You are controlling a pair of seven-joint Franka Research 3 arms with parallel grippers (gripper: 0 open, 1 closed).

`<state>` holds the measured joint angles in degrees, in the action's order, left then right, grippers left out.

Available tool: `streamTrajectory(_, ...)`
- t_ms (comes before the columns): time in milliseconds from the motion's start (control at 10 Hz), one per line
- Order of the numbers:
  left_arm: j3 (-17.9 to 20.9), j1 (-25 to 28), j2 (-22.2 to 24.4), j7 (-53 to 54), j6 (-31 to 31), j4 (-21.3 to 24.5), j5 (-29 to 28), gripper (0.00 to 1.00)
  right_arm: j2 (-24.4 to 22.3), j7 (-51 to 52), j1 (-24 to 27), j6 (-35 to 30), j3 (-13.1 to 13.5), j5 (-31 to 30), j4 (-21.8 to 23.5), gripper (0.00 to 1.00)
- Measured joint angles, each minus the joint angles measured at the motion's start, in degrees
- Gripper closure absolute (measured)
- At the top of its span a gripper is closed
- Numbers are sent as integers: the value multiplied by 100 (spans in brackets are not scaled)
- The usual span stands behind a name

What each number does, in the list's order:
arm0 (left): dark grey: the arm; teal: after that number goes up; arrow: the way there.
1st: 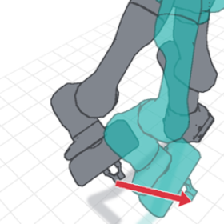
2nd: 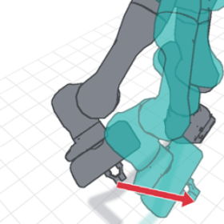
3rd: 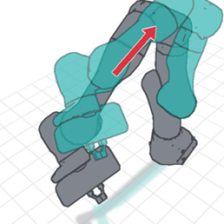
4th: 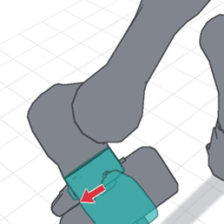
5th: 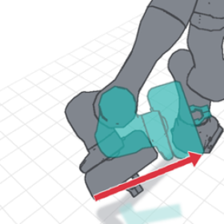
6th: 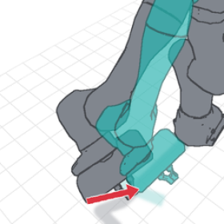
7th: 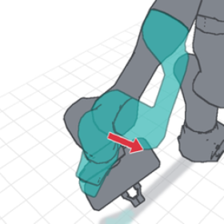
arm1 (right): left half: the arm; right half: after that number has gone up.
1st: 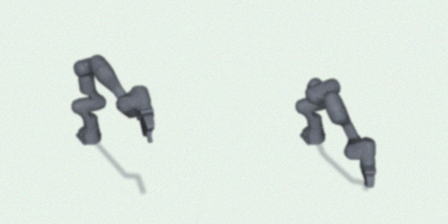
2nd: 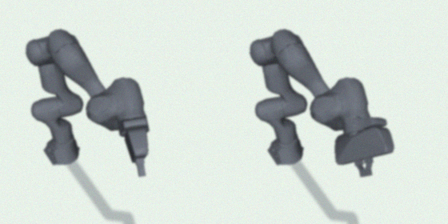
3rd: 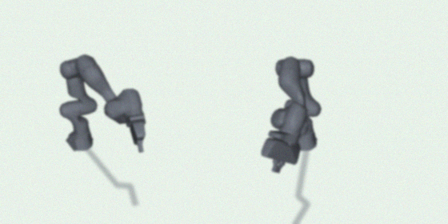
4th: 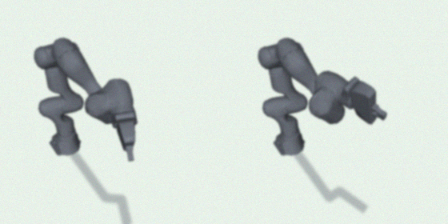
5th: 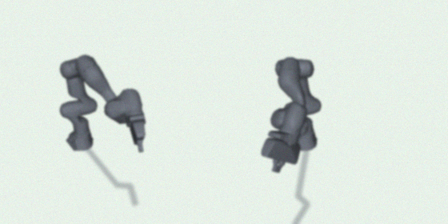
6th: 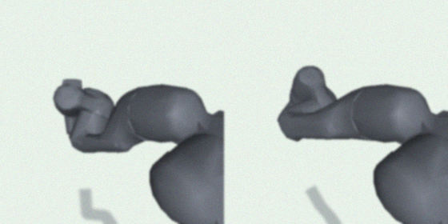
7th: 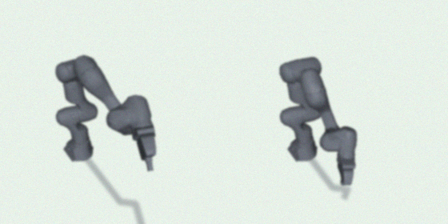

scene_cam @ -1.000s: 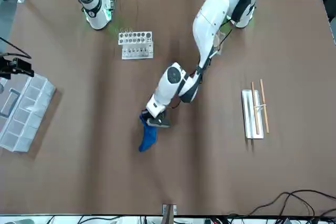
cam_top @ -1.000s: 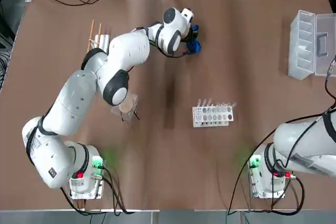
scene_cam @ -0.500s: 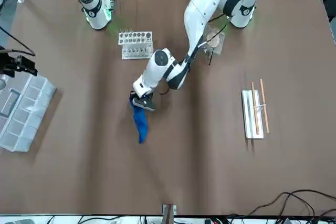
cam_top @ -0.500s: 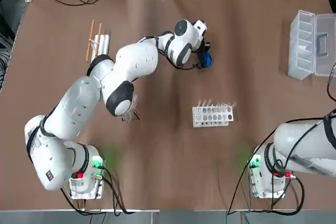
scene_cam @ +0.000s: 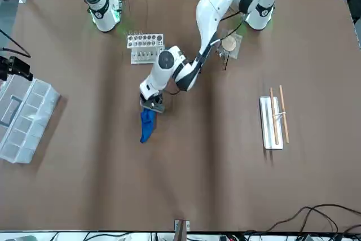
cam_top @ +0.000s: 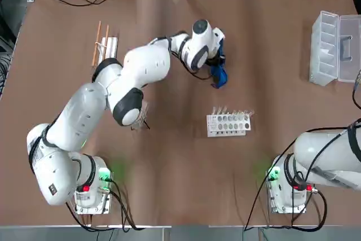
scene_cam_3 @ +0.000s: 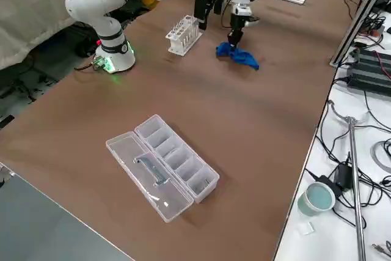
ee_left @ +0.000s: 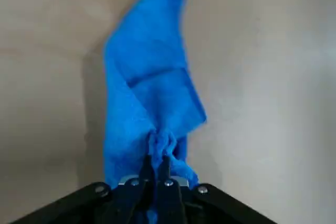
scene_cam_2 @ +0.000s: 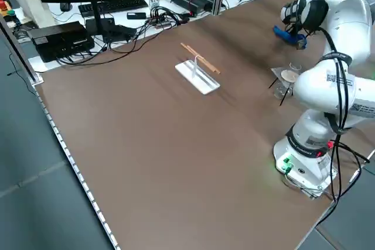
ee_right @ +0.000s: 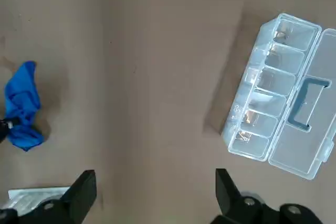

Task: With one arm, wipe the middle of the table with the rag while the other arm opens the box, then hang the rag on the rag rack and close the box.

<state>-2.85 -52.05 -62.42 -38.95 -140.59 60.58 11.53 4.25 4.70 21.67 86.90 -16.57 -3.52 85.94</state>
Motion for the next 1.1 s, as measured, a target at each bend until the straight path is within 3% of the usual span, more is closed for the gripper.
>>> streamTrajectory(400, 301, 1021, 576, 352, 1960, 44, -1, 93, 1, -1, 33, 4, 9, 0, 4, 0)
streamTrajectory(700, 1039, 1177, 1286, 795, 3309, 315, -375, 93, 3, -1, 40, 5, 13, 0, 8, 0)
streamTrajectory(900, 1372, 1262, 2022, 812, 3631, 936, -615, 93, 3, -1, 40, 5, 12, 1, 10, 0)
streamTrajectory(1100, 1412, 1754, 3110, 1048, 3669, 1945, -844, 93, 5, -1, 41, 5, 11, 2, 15, 0)
